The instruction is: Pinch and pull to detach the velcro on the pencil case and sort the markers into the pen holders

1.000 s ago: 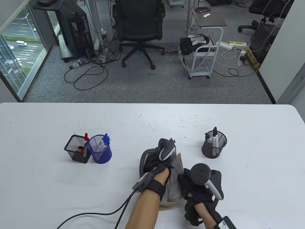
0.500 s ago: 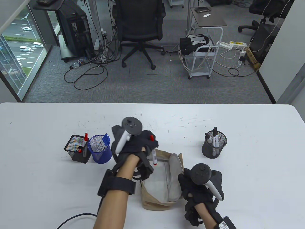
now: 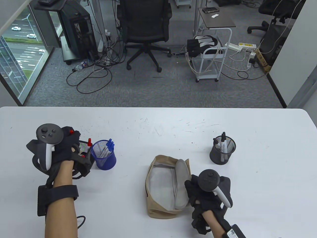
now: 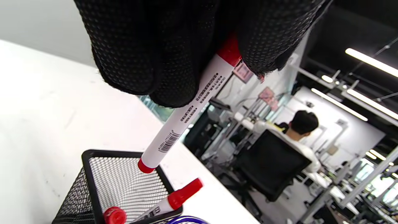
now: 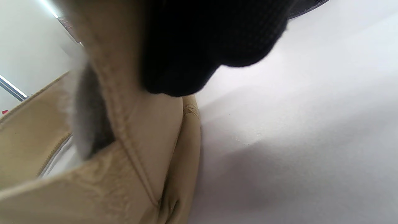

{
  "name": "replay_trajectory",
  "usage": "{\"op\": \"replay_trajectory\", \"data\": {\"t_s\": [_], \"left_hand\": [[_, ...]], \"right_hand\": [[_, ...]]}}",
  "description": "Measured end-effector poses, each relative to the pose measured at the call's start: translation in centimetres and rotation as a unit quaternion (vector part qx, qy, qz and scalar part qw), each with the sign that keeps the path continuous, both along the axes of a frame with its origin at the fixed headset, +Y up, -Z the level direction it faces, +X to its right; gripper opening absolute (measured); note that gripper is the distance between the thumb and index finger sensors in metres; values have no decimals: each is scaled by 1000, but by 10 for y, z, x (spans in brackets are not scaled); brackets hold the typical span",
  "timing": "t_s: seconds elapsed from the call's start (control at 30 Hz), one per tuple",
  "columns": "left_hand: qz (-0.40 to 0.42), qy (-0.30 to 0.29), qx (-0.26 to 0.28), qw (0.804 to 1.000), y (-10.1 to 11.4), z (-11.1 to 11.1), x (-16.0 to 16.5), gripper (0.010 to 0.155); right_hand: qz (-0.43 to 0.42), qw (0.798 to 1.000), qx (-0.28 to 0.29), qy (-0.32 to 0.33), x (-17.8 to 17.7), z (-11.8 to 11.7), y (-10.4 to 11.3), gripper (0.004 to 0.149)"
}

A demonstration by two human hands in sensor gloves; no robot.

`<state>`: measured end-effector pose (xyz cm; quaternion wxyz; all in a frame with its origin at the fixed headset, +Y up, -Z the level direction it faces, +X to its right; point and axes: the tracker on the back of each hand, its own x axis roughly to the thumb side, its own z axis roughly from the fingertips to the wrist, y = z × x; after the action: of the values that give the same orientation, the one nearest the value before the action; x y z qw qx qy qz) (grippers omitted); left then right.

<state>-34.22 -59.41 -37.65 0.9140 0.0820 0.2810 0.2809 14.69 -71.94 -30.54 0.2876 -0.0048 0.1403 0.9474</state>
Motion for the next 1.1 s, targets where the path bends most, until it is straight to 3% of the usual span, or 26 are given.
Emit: {"op": "replay_trajectory", "data": {"t_s": [0.13,0.3,0.57,0.7,0.83,1.1], "left_hand": [[6,-13,-9,1000,-15,-10,-2,62],[-19,-44,-19,999,-21,-9,4,65],[-68,-129,4,989,-17,26,46,67],[-138,-175,10,975,-26,47,80,69],[-232,-236,-4,944,-50,66,119,73],[-268,-299,-70,913,-107,89,169,88]], "right_hand": [[2,1000,2,1,-1,0,0,55],[-7,1000,-3,1,1,-1,-1,55],[-14,1000,2,3,2,1,1,61],[-14,1000,5,5,2,2,2,61],[-17,1000,5,3,4,2,2,61],[-18,1000,13,4,1,4,4,62]]}}
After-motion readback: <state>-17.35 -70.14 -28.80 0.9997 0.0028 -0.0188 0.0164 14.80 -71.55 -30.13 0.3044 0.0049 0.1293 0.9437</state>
